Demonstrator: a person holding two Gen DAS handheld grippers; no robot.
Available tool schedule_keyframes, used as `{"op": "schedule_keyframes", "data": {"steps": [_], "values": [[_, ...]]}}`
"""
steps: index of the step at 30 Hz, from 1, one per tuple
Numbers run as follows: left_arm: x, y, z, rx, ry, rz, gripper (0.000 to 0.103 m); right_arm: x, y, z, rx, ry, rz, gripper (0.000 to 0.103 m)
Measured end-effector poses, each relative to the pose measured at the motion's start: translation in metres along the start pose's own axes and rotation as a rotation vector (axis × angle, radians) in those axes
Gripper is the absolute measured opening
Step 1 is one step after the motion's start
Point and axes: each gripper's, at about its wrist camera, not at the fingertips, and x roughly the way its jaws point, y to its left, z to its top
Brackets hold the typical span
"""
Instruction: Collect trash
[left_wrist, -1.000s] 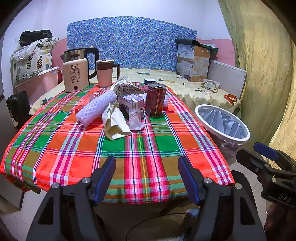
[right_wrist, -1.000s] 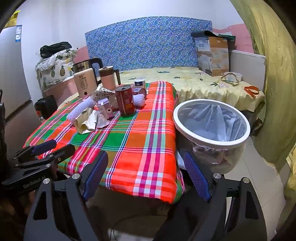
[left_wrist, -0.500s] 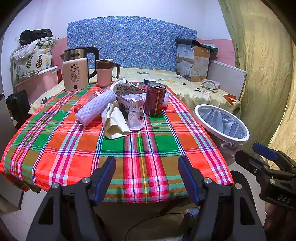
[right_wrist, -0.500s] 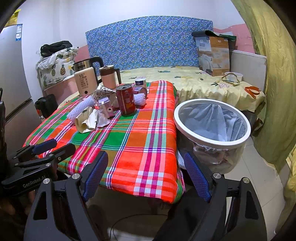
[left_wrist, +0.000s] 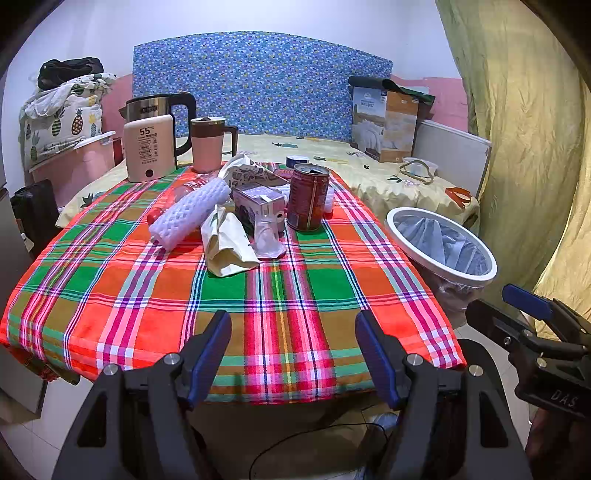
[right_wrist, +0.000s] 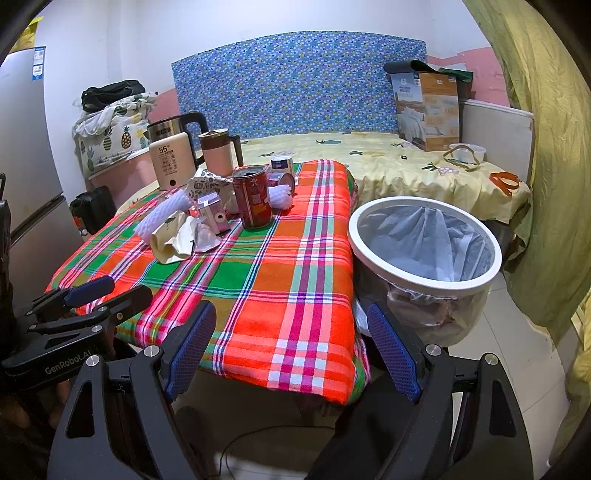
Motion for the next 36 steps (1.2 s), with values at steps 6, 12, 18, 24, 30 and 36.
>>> {"op": "schedule_keyframes", "data": {"steps": [6,12,18,24,30,36], "values": [[-0.0012,-0.0036,-0.0031,0.002,0.001,-0.002,0.071,0.0000,0.0006,-0.0002,-0.001,0.004,0.001,0.085],[-0.0013,-0.0060,-0.0038,0.004,0.001,-0.003,0.071,-0.0004,0.0010,-0.0004,0.000,0.005,0.001,0.085],[-0.0013,-0.0061,-0.0038,0.003,0.001,-0.003,0.071,-0.0004,0.0009,-0.0004,0.000,0.004,0.001,0.085],[-0.0012,-0.0060,-0.0037,0.003,0.002,-0.003,0.071,-0.0001,0.0009,-0.0005,-0.001,0.005,0.001,0.085],[-0.0012,-0.0061,-0.0038,0.003,0.002,-0.003,0.071,0.0001,0.0004,-0.0003,0.000,0.004,0.001,0.085],[-0.0007,-0.0079,-0.0044,0.002,0.004,-0.004,0.071,0.0010,0.0010,0.0001,-0.002,0.008,0.007,0.085]]}}
